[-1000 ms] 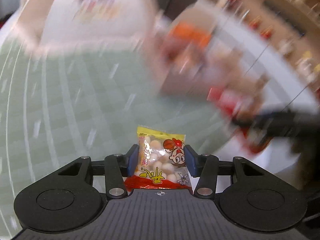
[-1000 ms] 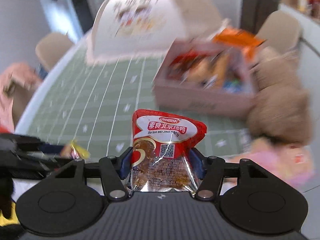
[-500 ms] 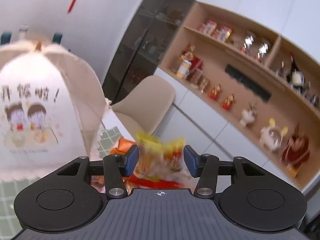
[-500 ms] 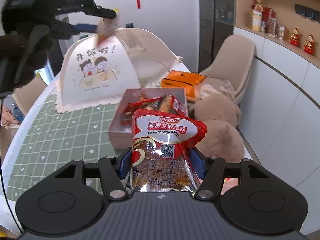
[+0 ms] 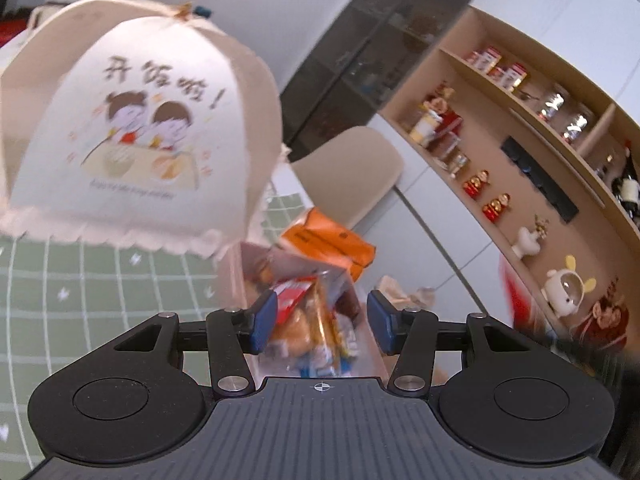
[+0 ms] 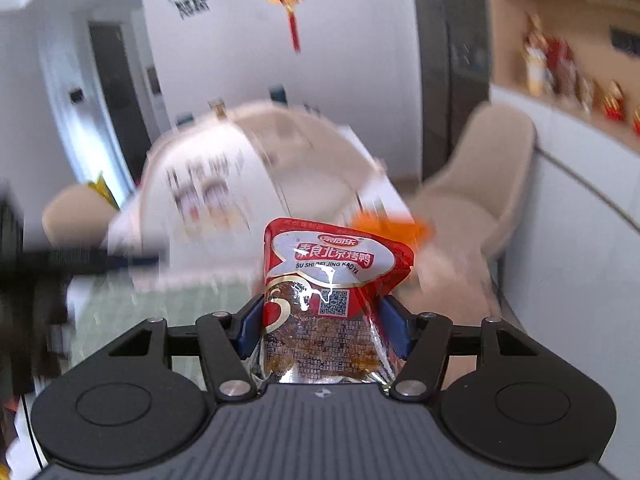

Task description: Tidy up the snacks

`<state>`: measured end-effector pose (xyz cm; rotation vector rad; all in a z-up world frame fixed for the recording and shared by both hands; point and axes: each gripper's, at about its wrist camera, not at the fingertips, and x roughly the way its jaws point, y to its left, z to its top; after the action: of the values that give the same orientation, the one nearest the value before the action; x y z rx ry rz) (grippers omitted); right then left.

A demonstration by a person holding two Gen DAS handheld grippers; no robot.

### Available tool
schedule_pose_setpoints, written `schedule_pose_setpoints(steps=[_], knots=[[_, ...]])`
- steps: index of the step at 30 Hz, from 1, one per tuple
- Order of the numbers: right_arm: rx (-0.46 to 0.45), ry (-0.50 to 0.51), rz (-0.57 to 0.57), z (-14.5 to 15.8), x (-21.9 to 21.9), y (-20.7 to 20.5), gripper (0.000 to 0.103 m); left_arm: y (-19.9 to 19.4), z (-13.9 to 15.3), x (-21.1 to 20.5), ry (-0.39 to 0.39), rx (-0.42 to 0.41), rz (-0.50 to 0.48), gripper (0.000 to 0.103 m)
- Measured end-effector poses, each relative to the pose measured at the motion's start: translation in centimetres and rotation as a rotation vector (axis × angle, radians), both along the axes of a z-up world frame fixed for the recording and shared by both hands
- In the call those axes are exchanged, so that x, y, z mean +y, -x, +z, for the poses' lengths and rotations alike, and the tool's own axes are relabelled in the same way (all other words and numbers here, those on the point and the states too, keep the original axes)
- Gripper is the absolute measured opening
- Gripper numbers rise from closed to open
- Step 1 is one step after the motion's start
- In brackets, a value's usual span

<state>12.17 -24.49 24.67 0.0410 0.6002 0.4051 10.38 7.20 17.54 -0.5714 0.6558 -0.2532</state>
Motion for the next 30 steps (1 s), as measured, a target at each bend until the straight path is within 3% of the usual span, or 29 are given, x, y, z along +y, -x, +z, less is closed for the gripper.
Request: schedule_pose_setpoints(steps=[2, 3, 6, 10, 15, 19, 24, 28, 30], knots=[[-0.011, -0.030, 0.002, 1.5, 1.5, -3.1, 0.089, 1.1, -0.1, 0.5, 0.000, -0.001, 0.024, 0.054], [-0.003, -0.046, 0.009, 1.8, 2.2, -4.7, 0.093, 1.6, 0.0, 0.7, -0.008, -0.002, 0.037, 0.054], [0.062, -0.091, 0.006, 1.0, 3.4, -7.9, 0.094, 2.8, 0.1, 1.2, -0.070, -0.003, 0.072, 0.054], [0.071, -0.120, 0.002, -1.6, 3.1, -6.5, 0.094, 4.3, -1.4, 1.9, -0.151, 0.024, 0.105, 0.054], [0.085, 0.009, -0.059, -6.9, 3.6, -3.3, 0.094, 5.5, -5.4, 1.7, -0.181, 0.124, 0.099, 0.054], [0.144, 0.068, -0.081, -12.3, 5.6, 0.0, 0.094, 6.4, -9.0, -0.3, -0.257, 0.168, 0.035, 0.054], [0.221, 0.131, -0.124, -19.2, 8.4, 3.8, 0.094, 8.4, -13.4, -2.9, -0.439, 0.135, -0.032, 0.054], [0.229, 0.185, -0.151, -22.8, 10.3, 5.3, 0.094, 8.7, -16.0, -3.4, -0.493, 0.125, -0.017, 0.054], [0.209, 0.195, -0.152, -23.9, 10.9, 5.4, 0.094, 8.8, -16.5, -3.8, -0.530, 0.079, -0.003, 0.054]])
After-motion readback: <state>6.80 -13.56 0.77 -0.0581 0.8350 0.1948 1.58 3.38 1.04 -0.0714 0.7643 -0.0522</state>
